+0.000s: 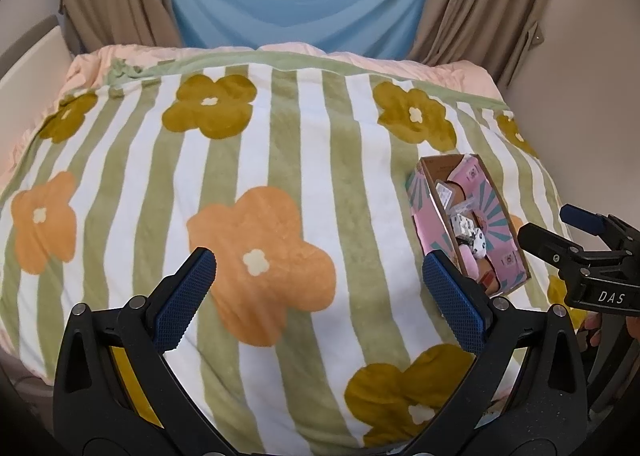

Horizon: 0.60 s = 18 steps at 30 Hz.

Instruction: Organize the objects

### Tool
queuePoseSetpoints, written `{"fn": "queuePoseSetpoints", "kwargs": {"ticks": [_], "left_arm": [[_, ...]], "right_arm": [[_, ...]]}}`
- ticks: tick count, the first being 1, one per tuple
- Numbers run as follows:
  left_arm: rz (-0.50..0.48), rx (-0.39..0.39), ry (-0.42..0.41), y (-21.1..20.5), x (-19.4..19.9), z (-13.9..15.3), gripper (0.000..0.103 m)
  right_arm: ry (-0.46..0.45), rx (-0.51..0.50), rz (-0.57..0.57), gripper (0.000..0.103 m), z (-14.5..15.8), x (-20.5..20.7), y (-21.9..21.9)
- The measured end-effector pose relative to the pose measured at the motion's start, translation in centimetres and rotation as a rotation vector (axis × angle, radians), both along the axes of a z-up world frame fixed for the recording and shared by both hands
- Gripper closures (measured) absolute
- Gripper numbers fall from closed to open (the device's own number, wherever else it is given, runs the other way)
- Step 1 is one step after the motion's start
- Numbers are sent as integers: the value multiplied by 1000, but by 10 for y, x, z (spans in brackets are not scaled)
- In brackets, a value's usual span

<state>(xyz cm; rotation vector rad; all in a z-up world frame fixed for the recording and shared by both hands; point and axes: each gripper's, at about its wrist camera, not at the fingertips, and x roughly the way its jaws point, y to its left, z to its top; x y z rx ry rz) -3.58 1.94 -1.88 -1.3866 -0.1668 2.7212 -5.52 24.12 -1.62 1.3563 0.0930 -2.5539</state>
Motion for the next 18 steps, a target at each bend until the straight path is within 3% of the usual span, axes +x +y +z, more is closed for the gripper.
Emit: {"fn": "queuePoseSetpoints", "kwargs": {"ticks": [18], "left_arm": [[-22,-18,-3,0,-7,3,0]], "right_arm": [[-8,-1,-5,0,-3,-5,-2]]}}
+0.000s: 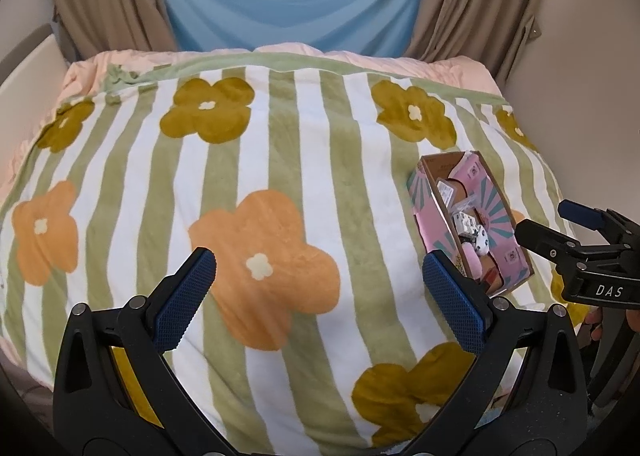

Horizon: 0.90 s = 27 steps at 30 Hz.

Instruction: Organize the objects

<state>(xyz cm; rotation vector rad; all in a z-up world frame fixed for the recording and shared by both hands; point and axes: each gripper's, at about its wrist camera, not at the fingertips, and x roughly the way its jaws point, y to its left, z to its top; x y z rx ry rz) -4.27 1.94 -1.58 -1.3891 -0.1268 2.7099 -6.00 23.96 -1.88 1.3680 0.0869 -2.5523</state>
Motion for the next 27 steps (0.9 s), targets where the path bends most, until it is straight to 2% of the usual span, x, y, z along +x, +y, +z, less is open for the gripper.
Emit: {"fn": "queuePoseSetpoints", "kwargs": {"ticks": [18,27], "left_arm": [[-7,-9,1,-1,-1,-1,0],[-23,-38,6,-2,1,1,0]], "right_arm": [[-1,-4,-24,0,-4,3,0],[13,-4,-37,0,1,5,1]]}}
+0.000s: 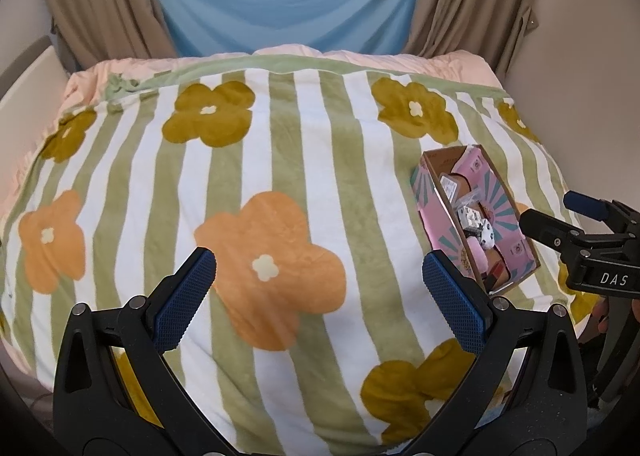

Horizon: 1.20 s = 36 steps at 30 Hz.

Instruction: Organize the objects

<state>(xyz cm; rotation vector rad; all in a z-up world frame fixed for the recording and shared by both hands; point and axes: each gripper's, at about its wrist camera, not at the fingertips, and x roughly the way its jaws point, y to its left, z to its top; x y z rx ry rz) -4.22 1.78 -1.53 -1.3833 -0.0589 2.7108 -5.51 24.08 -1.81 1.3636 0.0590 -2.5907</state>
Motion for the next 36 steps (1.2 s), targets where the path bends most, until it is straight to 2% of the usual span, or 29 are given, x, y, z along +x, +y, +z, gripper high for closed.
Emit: {"fn": "queuePoseSetpoints", "kwargs": {"ticks": [21,29,33,36], "left_arm": [[4,-17,14,0,1,6,0],[-5,15,7,2,0,8,0],[11,29,14,2,-1,9,0],[28,-9,34,2,2,11,0]], "right_arm": [[-1,2,0,0,3,-1,-1],[3,4,7,0,5,-1,-6],[9,41,12,0,3,-3,-13],[-2,31,11,0,1,-8,-17]]}}
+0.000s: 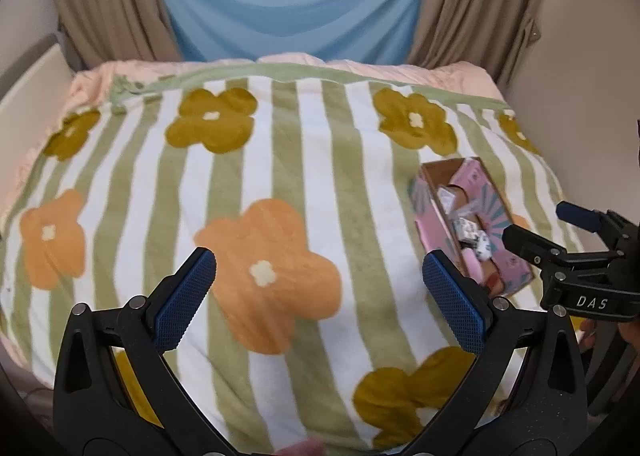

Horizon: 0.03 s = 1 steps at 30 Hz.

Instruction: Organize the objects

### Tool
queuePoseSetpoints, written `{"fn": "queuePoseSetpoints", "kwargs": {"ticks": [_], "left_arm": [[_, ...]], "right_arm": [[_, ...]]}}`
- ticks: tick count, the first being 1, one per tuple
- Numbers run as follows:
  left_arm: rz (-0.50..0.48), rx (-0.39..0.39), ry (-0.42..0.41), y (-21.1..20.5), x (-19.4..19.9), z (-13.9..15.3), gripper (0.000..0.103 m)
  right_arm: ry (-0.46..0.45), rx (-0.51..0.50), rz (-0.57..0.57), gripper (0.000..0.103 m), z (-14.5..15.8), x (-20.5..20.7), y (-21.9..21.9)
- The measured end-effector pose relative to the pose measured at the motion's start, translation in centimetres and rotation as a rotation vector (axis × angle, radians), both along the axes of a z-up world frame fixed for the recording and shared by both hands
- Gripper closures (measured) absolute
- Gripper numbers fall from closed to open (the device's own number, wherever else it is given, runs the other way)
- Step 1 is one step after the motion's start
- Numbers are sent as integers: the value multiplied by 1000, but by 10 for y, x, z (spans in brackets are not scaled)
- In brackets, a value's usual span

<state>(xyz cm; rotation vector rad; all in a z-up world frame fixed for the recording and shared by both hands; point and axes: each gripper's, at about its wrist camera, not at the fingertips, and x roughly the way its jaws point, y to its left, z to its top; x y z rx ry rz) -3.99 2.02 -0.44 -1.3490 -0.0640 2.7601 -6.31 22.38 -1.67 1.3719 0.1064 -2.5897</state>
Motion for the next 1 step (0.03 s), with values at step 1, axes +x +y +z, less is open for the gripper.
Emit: {"fn": "queuePoseSetpoints", "kwargs": {"ticks": [1], "left_arm": [[0,-13,3,0,0,0,0]], "right_arm": [[-2,0,-1,0,-1,-1,-1]]}}
